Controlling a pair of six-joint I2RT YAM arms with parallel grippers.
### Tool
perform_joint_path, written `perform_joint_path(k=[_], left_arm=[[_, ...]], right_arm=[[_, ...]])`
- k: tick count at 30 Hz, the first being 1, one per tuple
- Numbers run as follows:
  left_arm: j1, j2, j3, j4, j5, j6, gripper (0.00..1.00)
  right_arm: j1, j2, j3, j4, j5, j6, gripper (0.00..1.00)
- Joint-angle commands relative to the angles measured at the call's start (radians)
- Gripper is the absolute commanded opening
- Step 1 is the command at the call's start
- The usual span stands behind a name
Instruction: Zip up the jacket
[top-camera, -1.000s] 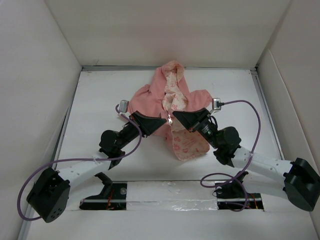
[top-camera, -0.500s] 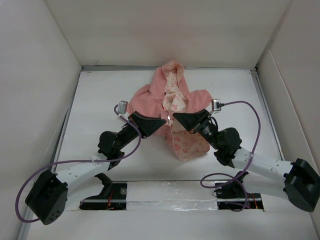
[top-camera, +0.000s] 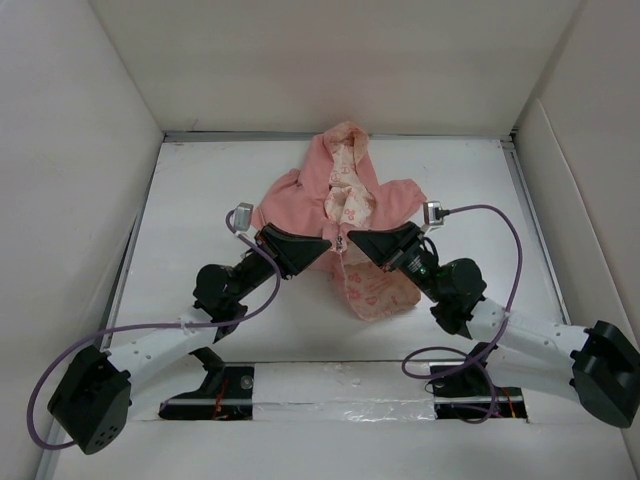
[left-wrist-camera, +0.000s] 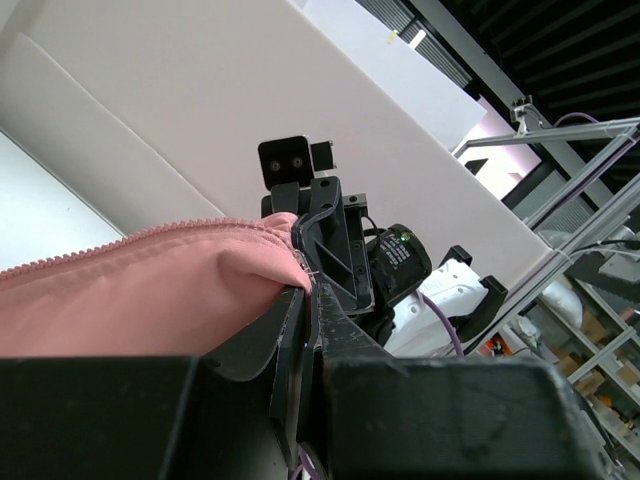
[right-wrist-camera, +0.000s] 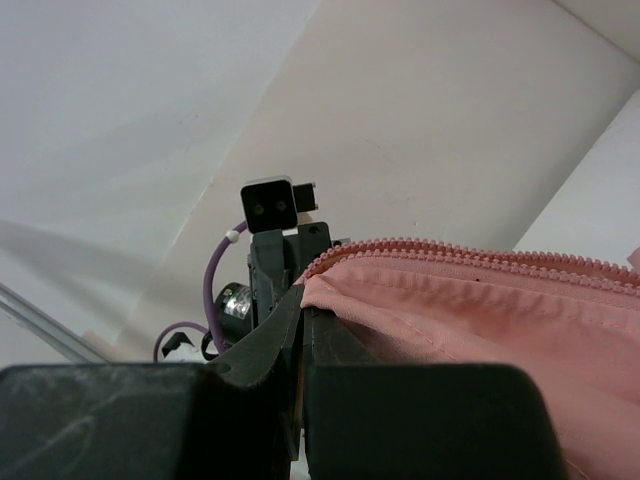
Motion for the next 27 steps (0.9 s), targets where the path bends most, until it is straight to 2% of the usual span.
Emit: perform_joint_path(k=[1,9,27], left_arm=[[0.008,-0.020,0.017,0.650,-0.054,0.018,0.00],[0.008,0.041,0.030,0.679,-0.050,0.000,0.00],[0.008,0.055,0.043,0.716,-0.062,0.001,0.00]], right_arm=[[0.000,-0.030,-0.003,0.042,-0.032,0.005,0.00],[0.000,0.015,0.023,0.110,-0.066,0.013,0.00],[0.000,0.046,0.005,0.085,-0.061,0.012,0.00]])
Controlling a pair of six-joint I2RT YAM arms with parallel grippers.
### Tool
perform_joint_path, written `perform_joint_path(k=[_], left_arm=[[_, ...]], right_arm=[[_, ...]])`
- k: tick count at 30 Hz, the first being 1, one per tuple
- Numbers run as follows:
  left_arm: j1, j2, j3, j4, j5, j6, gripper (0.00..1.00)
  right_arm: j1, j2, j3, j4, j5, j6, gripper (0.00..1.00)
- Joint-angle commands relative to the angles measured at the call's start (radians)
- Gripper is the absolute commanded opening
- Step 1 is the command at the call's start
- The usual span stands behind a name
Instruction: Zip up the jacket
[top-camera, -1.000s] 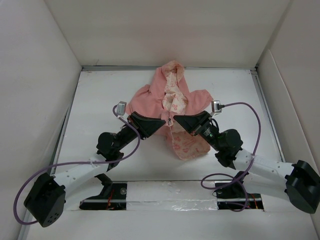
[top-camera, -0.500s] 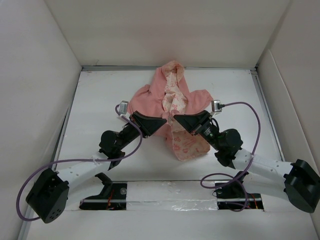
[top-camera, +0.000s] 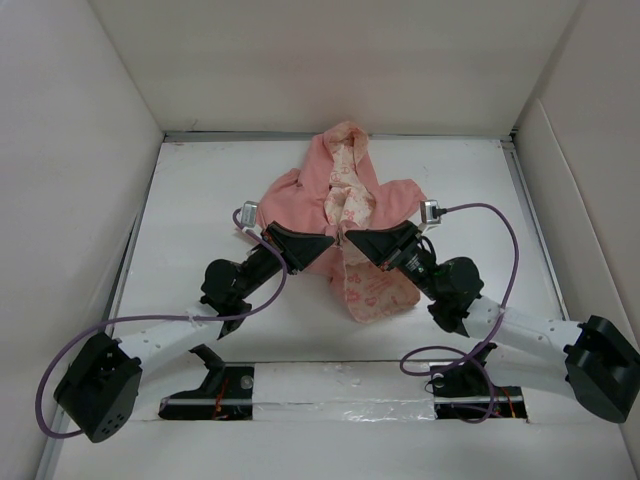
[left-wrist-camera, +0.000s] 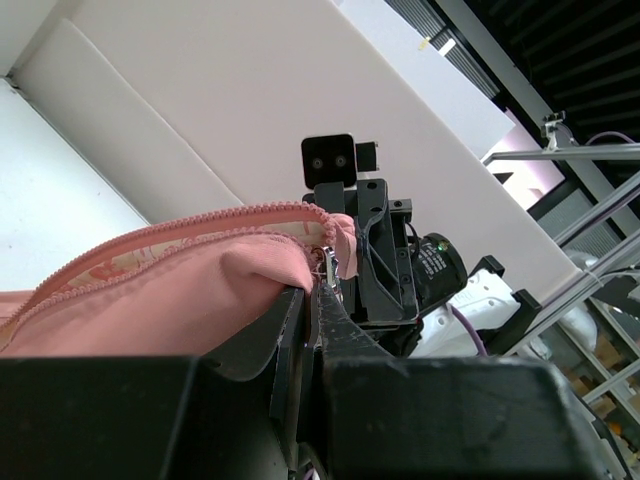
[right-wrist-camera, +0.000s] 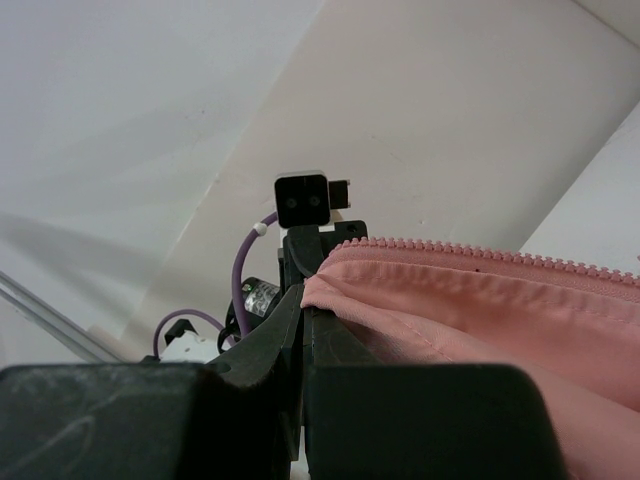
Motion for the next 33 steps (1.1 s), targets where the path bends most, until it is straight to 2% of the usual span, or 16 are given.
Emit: perform_joint_path(k=[1,8,19,23,30,33], left_arm=[[0.007,-0.030,0.043,0.699,-0.028,0.008,0.00],[0.007,-0.046,0.033,0.716,-0.068,0.029,0.00],[0.007,-0.040,0.025,0.759,-0.088,0.028,0.00],[0.007,-0.024,0.019,0.776,-0.086,0.017,0.00],[0.007,-0.004,0.008,0.775,-0.086,0.023,0.00],[0.007,-0.006,-0.006,0.773,-0.094,0.029,0.00]], right_arm=[[0.007,0.007,-0.002,0.038,-0.033,0.004,0.00],[0.007,-0.019,-0.033,0.000,-0.018,0.010,0.00],[0.016,-0.111,-0.045,-0.230,0.051,-0.004,0.00],[0.016,-0.102,-0.018,-0.278,0.034,-0.007,0.00],[0.025,-0.100,0.007,-0.232,-0.035,-0.028,0.00],[0.025,-0.164,0.039,-0.314,-0.058,-0.082,0.00]])
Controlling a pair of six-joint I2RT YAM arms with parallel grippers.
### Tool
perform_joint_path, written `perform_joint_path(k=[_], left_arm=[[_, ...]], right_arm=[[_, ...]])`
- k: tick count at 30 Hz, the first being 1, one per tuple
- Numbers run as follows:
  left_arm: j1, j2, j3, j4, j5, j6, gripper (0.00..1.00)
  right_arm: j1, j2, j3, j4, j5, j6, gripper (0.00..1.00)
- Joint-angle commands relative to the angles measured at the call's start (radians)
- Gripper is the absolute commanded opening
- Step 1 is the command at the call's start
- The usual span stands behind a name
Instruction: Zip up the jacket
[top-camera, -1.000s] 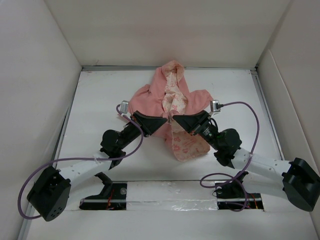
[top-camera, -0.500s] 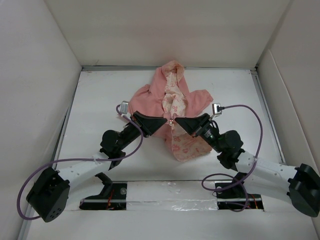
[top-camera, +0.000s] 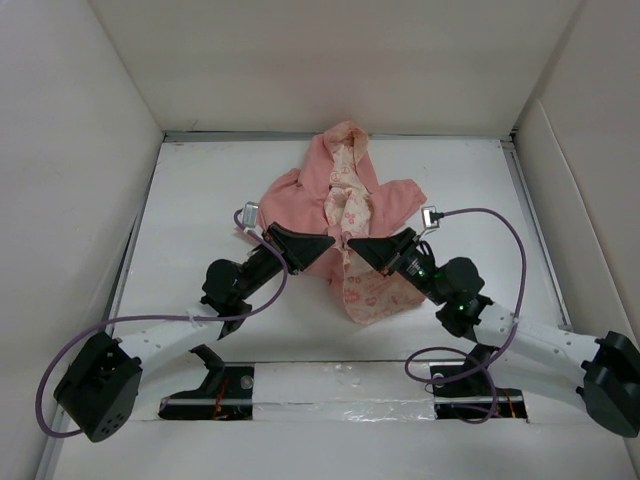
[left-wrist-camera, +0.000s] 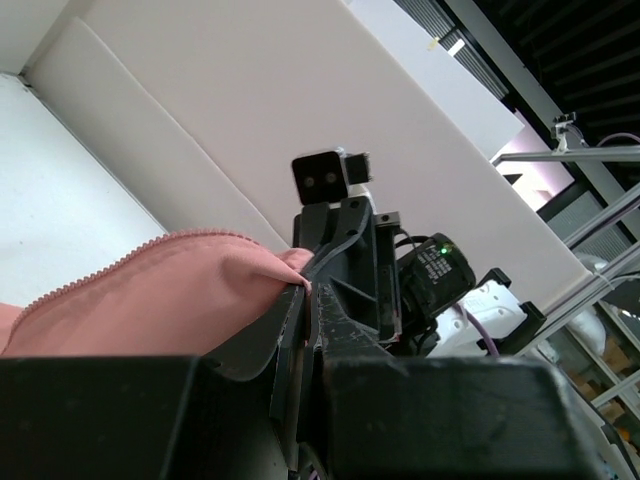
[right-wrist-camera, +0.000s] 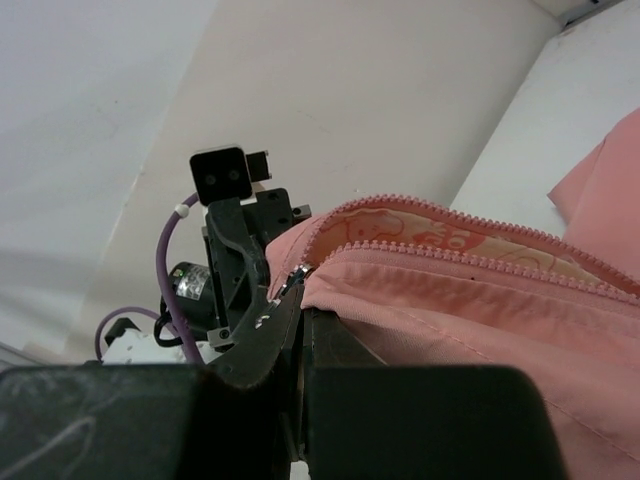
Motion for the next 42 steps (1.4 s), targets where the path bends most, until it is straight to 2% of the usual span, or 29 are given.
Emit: perform_joint_path(k=[1,7,12,18,24,29,31,36,39,42], left_arm=[[0.012,-0.009,-0.007,0.782,-0.074,0.021,0.00],[0.012,-0.060,-0.025,0.709,-0.091,0.069,0.00],[0.012,-0.051,-0.019,0.712,-0.094,0.063,0.00],[0.012,-0.017,0.002,0.764,-0.086,0.043,0.00],[0.012,-0.046,0.018,0.736,-0.076,0.050,0.00],[0.012,-0.061,0.007,0.722,-0.076,0.050,0.00],[0.012,-0.049,0.004,0.727,-0.076,0.046,0.00],[0.012,-0.024,-0.005,0.738,-0.105,0.065,0.00],[0.012,-0.032,0.002,0.721,-0.118,0.102,0.00],[0.012,-0.021,0.009,0.721,-0.120,0.121,0.00]], right_arm=[[0.022,-0.072,0.075,-0.079,-0.118,-0.069,0.00],[-0.013,-0.118,0.071,-0.120,-0.228,-0.061,0.00],[-0.025,-0.032,0.098,-0.139,-0.337,-0.052,0.00],[-0.025,0.010,0.057,-0.065,-0.300,-0.015,0.00],[-0.086,-0.006,0.116,-0.213,-0.267,-0.075,0.00],[-0.174,-0.006,0.132,-0.241,-0.328,-0.100,0.00],[-0.186,0.023,0.141,-0.214,-0.368,-0.092,0.00],[-0.186,0.097,0.170,-0.108,-0.598,-0.008,0.00],[-0.163,0.134,0.144,0.046,-0.697,0.090,0.00],[-0.151,0.131,0.117,0.160,-0.718,0.172,0.00]])
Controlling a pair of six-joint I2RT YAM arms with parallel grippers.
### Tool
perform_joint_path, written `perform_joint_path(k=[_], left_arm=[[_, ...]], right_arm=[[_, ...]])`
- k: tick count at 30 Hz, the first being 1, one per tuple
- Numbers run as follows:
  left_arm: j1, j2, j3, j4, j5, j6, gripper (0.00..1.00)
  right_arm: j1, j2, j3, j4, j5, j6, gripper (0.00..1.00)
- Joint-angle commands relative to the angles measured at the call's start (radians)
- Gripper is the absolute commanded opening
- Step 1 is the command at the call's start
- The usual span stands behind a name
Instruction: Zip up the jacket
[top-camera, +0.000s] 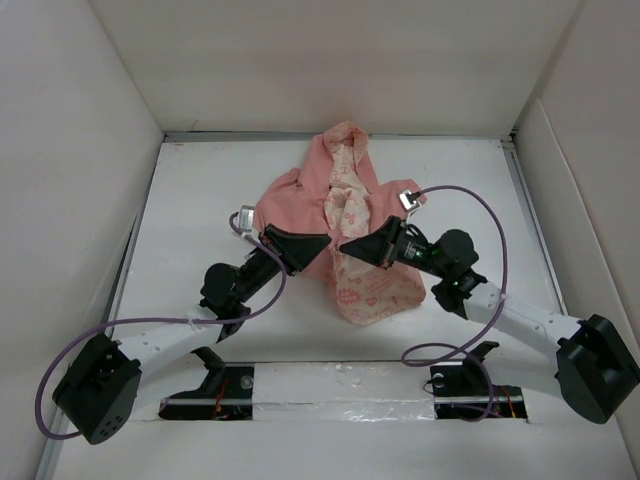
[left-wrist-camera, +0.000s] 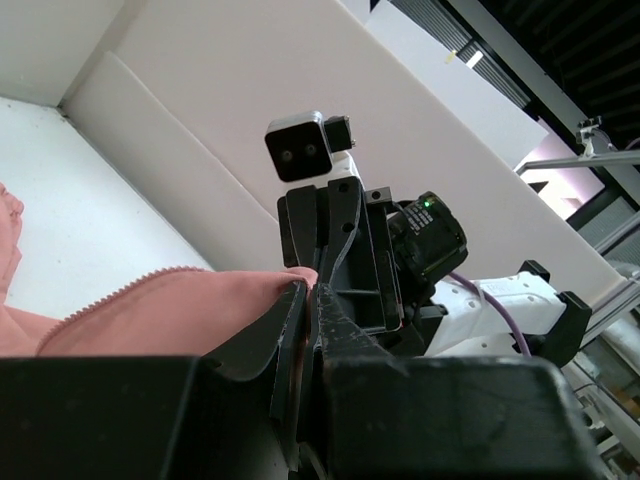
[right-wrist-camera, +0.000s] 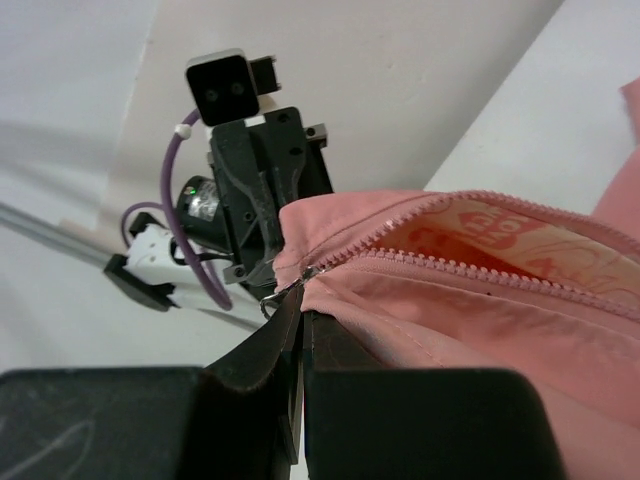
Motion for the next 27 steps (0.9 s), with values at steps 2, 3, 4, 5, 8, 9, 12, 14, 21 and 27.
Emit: perform_joint_path(k=[2,3,4,5,8,9,12,14,21,27], left_arm=[[0.012,0.000,0.045,0.703,-0.073,0.064,0.00],[0.012,0.007,0.045,0.702,-0.070,0.064,0.00],[0.012,0.007,0.041,0.700,-0.069,0.059,0.00],[0.012,0.010,0.038,0.699,-0.067,0.057,0.00],[0.012,0.020,0.028,0.702,-0.056,0.036,0.00],[0.012,0.030,0.025,0.706,-0.055,0.030,0.00],[0.012,0.042,0.010,0.717,-0.058,0.010,0.00],[0.012,0.053,0.008,0.737,-0.052,-0.001,0.00],[0.012,0.059,0.010,0.754,-0.071,-0.021,0.00],[0.001,0.025,0.007,0.740,-0.105,-0.022,0.00]], right_arm=[[0.033,-0.038,-0.020,0.260,-0.197,0.148,0.00],[0.033,-0.050,-0.020,0.269,-0.194,0.153,0.00],[0.024,-0.061,-0.017,0.254,-0.192,0.151,0.00],[0.024,-0.073,-0.014,0.239,-0.188,0.147,0.00],[0.002,-0.090,-0.003,0.199,-0.191,0.133,0.00],[-0.007,-0.075,-0.005,0.246,-0.192,0.150,0.00],[-0.016,-0.027,-0.003,0.355,-0.194,0.225,0.00],[-0.016,0.019,0.008,0.406,-0.214,0.237,0.00],[0.029,0.040,-0.014,0.236,-0.123,0.103,0.00],[0.072,-0.105,0.035,-0.167,0.064,-0.109,0.00]])
